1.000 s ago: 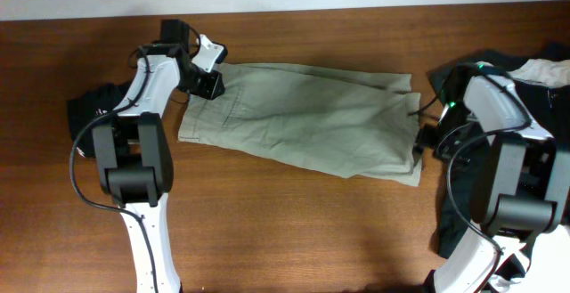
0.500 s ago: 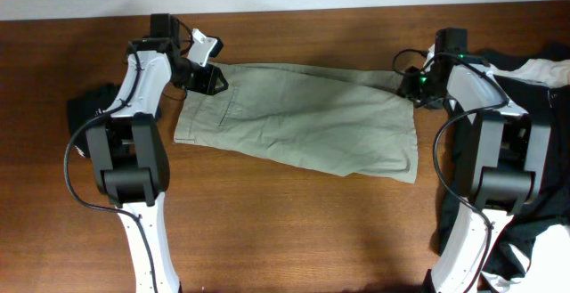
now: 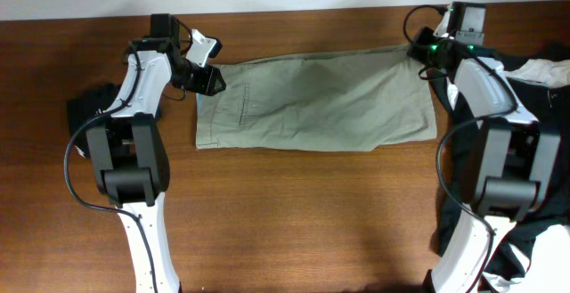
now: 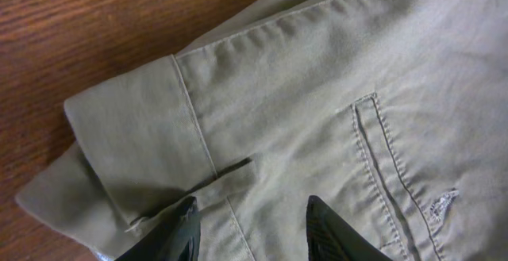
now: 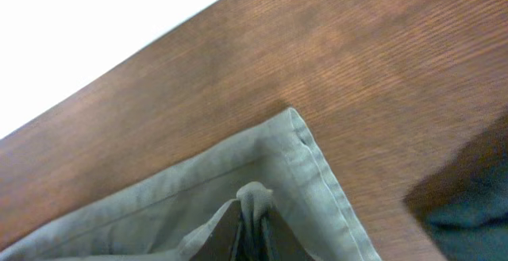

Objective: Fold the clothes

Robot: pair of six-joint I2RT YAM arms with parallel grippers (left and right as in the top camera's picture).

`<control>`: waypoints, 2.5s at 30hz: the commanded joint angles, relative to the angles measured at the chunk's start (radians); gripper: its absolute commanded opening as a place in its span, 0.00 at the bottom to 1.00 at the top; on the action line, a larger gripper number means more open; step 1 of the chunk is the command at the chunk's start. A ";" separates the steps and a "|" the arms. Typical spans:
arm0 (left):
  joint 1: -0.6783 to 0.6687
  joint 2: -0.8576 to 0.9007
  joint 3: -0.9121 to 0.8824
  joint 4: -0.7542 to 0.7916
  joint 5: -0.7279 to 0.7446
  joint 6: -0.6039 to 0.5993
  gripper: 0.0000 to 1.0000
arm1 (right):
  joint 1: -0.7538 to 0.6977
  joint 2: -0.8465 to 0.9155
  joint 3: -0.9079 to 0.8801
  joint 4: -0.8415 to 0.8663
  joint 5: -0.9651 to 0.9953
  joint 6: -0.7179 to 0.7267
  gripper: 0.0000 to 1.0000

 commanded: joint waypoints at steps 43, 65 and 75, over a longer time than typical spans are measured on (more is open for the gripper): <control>-0.231 0.023 0.036 0.054 0.054 0.111 0.01 | -0.002 -0.264 -0.415 -0.615 -0.047 -0.030 0.24; 0.068 -0.040 0.633 -0.788 -0.133 -0.066 0.37 | 0.043 -0.331 -0.307 -0.628 -0.409 -0.348 0.24; 0.143 -0.039 0.032 -0.328 -0.014 -0.146 0.61 | 0.185 -0.121 -0.327 -0.435 0.024 0.095 0.11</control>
